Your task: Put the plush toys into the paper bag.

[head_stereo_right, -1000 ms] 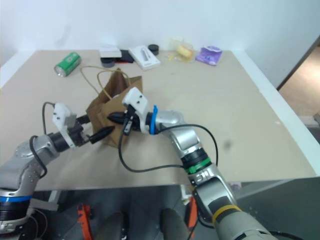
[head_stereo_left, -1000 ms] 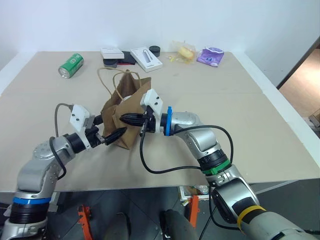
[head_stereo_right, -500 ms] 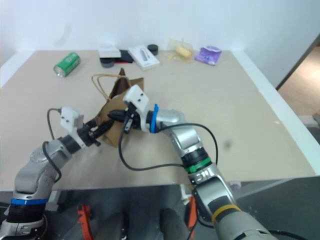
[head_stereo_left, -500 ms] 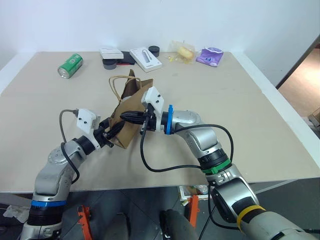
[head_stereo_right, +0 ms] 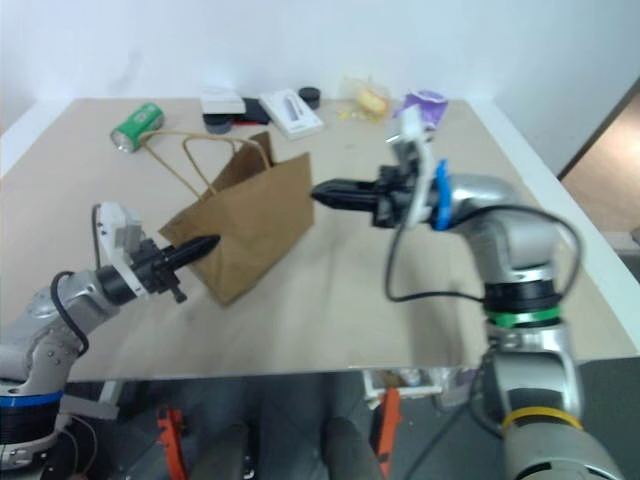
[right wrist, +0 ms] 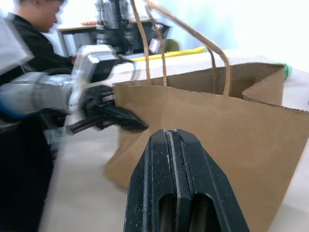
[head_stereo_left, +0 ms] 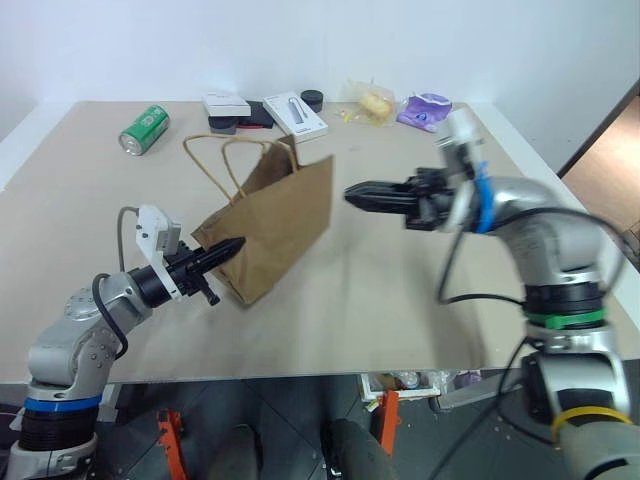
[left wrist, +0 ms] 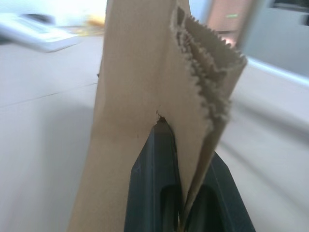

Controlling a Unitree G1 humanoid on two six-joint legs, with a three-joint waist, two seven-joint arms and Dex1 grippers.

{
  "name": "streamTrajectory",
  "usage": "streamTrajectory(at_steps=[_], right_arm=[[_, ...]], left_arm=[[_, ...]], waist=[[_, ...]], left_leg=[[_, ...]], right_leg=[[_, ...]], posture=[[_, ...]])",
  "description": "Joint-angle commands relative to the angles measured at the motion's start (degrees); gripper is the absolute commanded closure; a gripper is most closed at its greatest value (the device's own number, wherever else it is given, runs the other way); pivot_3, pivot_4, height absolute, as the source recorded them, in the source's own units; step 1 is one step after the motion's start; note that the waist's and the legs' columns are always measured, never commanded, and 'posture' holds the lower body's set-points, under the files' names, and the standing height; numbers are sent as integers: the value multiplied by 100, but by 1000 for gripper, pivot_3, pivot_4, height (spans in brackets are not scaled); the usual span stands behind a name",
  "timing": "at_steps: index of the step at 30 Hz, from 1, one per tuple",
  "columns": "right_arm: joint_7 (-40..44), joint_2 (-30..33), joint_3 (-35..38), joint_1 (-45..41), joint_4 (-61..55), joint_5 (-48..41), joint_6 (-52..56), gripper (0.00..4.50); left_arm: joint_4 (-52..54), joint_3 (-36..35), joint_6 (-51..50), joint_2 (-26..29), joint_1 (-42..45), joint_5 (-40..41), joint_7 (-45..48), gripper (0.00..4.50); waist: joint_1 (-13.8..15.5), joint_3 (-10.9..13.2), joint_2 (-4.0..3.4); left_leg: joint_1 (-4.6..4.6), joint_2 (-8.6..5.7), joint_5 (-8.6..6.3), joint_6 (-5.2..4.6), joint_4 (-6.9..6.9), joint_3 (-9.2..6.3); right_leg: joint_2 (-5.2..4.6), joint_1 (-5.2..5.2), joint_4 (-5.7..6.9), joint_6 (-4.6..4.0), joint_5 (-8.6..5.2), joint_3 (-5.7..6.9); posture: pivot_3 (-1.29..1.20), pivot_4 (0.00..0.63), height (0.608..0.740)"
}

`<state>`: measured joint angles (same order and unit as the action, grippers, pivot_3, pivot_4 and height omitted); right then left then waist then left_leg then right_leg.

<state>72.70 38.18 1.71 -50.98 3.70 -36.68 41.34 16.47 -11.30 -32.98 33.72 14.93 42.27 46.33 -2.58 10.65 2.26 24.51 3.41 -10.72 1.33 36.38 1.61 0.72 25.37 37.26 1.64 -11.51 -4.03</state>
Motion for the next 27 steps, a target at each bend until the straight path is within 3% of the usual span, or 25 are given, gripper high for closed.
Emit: streamTrajectory(at_steps=[1,5,7,8,10,18,20,23,27], right_arm=[[920,761,353,-526,150,-461,388,2743],[1249,1033,295,-624,149,-511,484,1505],[1322,1104,253,-636,145,-515,503,1164],[1345,1137,224,-619,148,-475,474,519],[1352,1162,204,-589,145,-412,448,35],[1289,1241,164,-330,-71,-380,463,35],[1270,1244,154,-303,-85,-371,457,0],[1240,1226,142,-316,-71,-361,456,0],[1211,1217,135,-329,-47,-350,453,0]], left_arm=[[357,466,-275,688,-45,213,1229,4500],[7,956,62,977,12,-270,1862,4500],[-212,1109,212,1005,163,-420,2032,4500],[-361,1180,339,1000,272,-553,2105,4500],[-615,1238,592,941,436,-763,2196,4500],[-1014,1141,1014,862,629,-968,2405,4500],[-1026,1121,1009,907,587,-988,2441,3532],[-882,998,776,987,552,-838,2443,2685],[-490,574,265,1256,470,-393,2388,1029]], waist=[[-42,0,-2],[-53,4,-10],[-49,3,-11],[-50,3,-10],[-18,3,-11],[-15,3,-11],[-14,3,-11],[-14,3,-11],[-15,3,-11]], left_leg=[[-15,5,-9,-15,-2,3],[-22,12,-12,-21,-3,-1],[-24,13,-12,-21,-5,-1],[-24,14,-12,-21,-5,-1],[-21,13,-12,-21,-2,1],[-17,12,-13,-21,1,4],[-17,12,-13,-21,1,3],[-17,12,-13,-21,3,5],[-17,12,-13,-21,3,6]], right_leg=[[6,-5,1,-13,-5,-1],[20,-4,9,-36,-13,-4],[21,-3,10,-42,-17,-3],[22,-3,11,-44,-18,-2],[19,-3,11,-43,-18,-4],[15,-2,11,-35,-22,-5],[15,-2,12,-35,-21,-4],[15,-3,12,-35,-21,-5],[14,-2,12,-34,-21,-5]], posture=[[0,150,740],[0,150,740],[0,150,740],[0,150,740],[0,150,740],[0,150,740],[0,150,740],[0,150,740],[0,150,740]])
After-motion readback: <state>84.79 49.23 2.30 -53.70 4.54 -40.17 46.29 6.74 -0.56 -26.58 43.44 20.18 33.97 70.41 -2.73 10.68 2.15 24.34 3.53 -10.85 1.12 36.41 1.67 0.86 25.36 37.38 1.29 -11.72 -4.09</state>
